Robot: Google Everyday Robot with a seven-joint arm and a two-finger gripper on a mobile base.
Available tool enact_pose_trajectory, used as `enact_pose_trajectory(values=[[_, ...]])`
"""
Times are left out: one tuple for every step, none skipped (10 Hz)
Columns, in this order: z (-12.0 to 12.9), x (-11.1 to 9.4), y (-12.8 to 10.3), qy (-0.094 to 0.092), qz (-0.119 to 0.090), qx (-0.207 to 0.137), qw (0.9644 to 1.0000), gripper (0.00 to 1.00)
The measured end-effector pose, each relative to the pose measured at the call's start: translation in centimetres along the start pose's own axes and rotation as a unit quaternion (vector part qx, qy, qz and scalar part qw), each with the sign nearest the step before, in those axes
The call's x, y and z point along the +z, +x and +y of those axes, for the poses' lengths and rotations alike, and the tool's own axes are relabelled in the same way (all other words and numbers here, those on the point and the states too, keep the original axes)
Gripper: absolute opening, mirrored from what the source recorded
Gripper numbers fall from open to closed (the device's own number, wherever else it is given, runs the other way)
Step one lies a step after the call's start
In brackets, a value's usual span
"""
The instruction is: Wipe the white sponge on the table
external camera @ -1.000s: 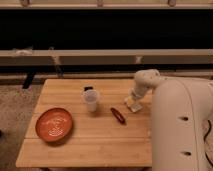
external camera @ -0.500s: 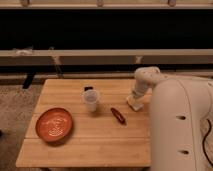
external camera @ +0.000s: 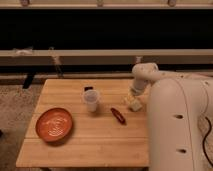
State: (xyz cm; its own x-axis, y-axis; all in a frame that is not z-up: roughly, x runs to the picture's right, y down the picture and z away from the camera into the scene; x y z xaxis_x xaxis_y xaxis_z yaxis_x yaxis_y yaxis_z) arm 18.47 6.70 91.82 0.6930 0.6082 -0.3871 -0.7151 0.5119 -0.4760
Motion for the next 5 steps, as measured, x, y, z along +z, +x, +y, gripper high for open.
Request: enact_pose_trajectory(values=[[-0.2,-0.7,0.2,0.002,0.006,-0.005,1.0,0.8],[-0.5,-1.9,0.1,0.004,0.009,-0.011,0.9999,0.8],[-0.7,-3.1,0.2,0.005,0.009,-0.015,0.9998,0.8],[-0.9,-3.2,0.5,0.005,0.009,-0.014,0.9999,0.8],[-0.8,-3.2,0.4,0.005,0.009,-0.014,0.9998,0.8]])
